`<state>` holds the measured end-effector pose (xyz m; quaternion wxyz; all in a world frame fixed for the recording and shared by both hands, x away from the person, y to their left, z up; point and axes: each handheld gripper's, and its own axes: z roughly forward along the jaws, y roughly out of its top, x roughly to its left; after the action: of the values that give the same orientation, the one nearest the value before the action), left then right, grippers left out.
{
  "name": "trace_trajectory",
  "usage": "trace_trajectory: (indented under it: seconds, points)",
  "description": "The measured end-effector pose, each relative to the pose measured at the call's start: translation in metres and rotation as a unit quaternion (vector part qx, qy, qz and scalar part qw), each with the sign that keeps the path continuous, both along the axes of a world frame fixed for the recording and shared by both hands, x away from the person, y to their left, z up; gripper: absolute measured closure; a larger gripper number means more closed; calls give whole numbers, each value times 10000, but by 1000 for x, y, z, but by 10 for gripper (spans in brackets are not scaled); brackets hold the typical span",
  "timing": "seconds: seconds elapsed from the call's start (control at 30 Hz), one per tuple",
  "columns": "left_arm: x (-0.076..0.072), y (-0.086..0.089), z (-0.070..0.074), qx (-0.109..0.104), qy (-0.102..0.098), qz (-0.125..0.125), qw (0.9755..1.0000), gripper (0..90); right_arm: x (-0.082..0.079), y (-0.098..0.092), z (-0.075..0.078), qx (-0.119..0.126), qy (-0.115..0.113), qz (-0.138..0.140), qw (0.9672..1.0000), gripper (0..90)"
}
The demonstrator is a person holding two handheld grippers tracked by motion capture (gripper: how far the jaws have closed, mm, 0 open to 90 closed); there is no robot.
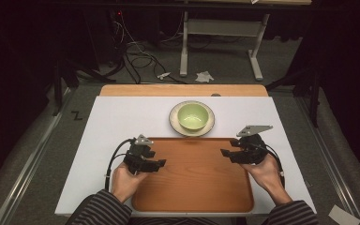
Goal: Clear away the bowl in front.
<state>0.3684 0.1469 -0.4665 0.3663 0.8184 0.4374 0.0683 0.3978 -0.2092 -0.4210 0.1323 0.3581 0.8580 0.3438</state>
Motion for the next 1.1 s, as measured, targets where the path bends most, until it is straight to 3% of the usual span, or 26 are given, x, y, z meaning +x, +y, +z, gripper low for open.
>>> trace_trajectory:
  seconds: [0.1, 0.13, 0.17, 0.3, 0.4, 0.7, 1.1]
  points:
    - [0, 0, -1, 23, 7, -4, 10000, 418, 3, 2, 0, -37, -42, -6, 10000, 511]
    - [1, 0, -1, 36, 22, -9, 10000, 418, 8, 5, 1, -189, -52, -7, 9998, 520]
    - [1, 0, -1, 33, 26, -8, 10000, 418, 8, 5, 1, -189, -52, -7, 9998, 520]
    - [-1, -1, 0, 40, -15, -24, 10000, 417, 21, 11, 4, -344, 43, 41, 9994, 525]
    - [1, -1, -1, 64, 2, -5, 10000, 416, 28, 13, 9, -304, 138, 58, 9994, 521]
    - [-1, 0, 0, 94, -54, 31, 9999, 413, 44, 25, 15, -361, 111, 2, 9993, 512]
    - [-3, -6, -3, 230, -15, -200, 9995, 413, 65, 37, 18, -583, 206, -241, 9978, 473]
